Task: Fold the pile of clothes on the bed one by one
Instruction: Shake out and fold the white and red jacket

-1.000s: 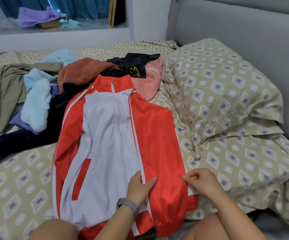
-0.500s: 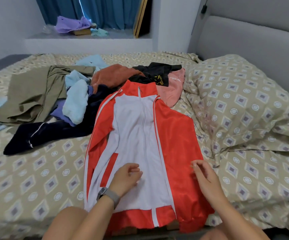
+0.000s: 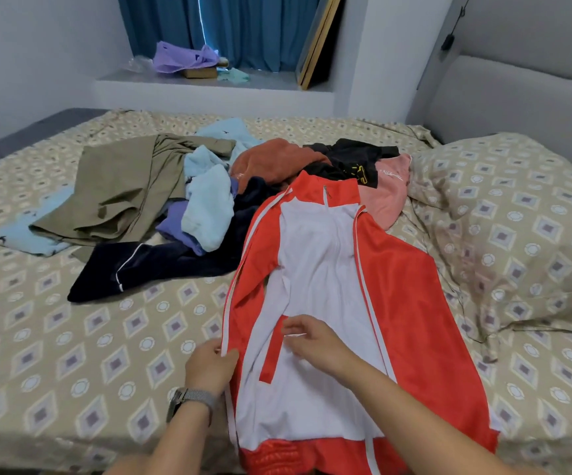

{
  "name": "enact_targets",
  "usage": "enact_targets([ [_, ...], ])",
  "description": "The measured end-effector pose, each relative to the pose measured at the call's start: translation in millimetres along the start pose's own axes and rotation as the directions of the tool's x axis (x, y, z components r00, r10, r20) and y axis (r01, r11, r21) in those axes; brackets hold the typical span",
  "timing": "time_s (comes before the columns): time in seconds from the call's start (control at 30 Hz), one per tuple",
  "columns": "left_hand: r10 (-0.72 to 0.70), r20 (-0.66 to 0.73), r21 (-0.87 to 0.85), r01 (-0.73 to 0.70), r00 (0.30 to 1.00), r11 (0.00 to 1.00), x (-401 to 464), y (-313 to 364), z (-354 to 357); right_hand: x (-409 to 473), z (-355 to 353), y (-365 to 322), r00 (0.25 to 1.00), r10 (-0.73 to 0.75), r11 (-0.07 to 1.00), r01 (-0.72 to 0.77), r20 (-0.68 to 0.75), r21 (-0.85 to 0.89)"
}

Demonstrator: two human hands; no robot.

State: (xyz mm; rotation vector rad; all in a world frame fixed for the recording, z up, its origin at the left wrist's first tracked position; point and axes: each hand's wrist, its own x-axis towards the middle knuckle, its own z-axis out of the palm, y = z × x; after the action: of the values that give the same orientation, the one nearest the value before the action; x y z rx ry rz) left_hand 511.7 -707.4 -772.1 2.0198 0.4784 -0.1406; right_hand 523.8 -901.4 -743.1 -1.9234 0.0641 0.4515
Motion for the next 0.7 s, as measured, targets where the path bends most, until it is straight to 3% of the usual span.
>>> enact_targets([
  [0.07, 0.197, -0.204, 0.046, -0.192, 0.959, 0.98, -2.0, 5.5, -3.8, 5.7, 6.6, -11.0, 0.999, 0.028, 0.997, -0.03, 0.032, 0.064],
  [0.13, 0.5, -0.308, 0.205, -0.456, 0.809, 0.866, -10.8, 14.9, -6.0, 9.4, 13.4, -27.6, 0.992, 0.039, 0.973, -0.064, 0.118, 0.22],
  [0.17, 0.646, -0.288, 0.322, -0.564, 0.707, 0.761, -15.5, 19.4, -6.0, 11.9, 16.7, -35.2, 0.986, 0.051, 0.95, -0.096, 0.158, 0.296],
  [0.23, 0.836, -0.108, 0.523, -0.684, 0.539, 0.509, -25.3, 24.1, 1.4, 14.5, 23.6, -51.1, 0.977, 0.059, 0.898, -0.141, 0.203, 0.417],
  [0.3, 0.895, 0.087, 0.557, -0.766, 0.437, 0.319, -33.1, 24.0, 15.5, 20.9, 29.7, -56.2, 0.991, 0.064, 0.841, -0.116, 0.115, 0.529],
  [0.33, 0.886, 0.153, 0.518, -0.799, 0.437, 0.305, -36.6, 23.4, 20.5, 23.9, 30.7, -55.8, 0.995, 0.088, 0.806, -0.095, 0.042, 0.584],
  [0.37, 0.854, 0.192, 0.431, -0.823, 0.484, 0.37, -38.8, 21.7, 23.4, 27.0, 28.9, -53.2, 0.993, 0.121, 0.753, -0.093, 0.002, 0.651],
  [0.4, 0.796, 0.188, 0.314, -0.803, 0.576, 0.507, -41.5, 23.0, 22.8, 28.3, 25.1, -50.0, 0.989, 0.15, 0.674, -0.109, 0.009, 0.731],
  [0.47, 0.608, 0.14, 0.074, -0.621, 0.782, 0.781, -43.1, 25.6, 18.4, 28.8, 14.4, -38.8, 0.979, 0.186, 0.496, -0.166, 0.083, 0.852],
  [0.53, 0.489, 0.016, 0.089, -0.488, 0.872, 0.868, -34.4, 21.7, 15.7, 26.2, 5.0, -24.2, 0.971, 0.214, 0.398, -0.183, 0.103, 0.899],
  [0.63, 0.306, -0.016, 0.28, -0.29, 0.952, 0.915, -16.2, 10.2, 16.6, 19.1, -5.5, -5.8, 0.96, 0.27, 0.389, -0.182, 0.077, 0.903],
  [0.7, 0.164, 0.084, 0.238, -0.18, 0.983, 0.954, -6.1, 10.8, 19.1, 12.0, -10.7, 4.8, 0.942, 0.328, 0.501, -0.236, 0.069, 0.833],
])
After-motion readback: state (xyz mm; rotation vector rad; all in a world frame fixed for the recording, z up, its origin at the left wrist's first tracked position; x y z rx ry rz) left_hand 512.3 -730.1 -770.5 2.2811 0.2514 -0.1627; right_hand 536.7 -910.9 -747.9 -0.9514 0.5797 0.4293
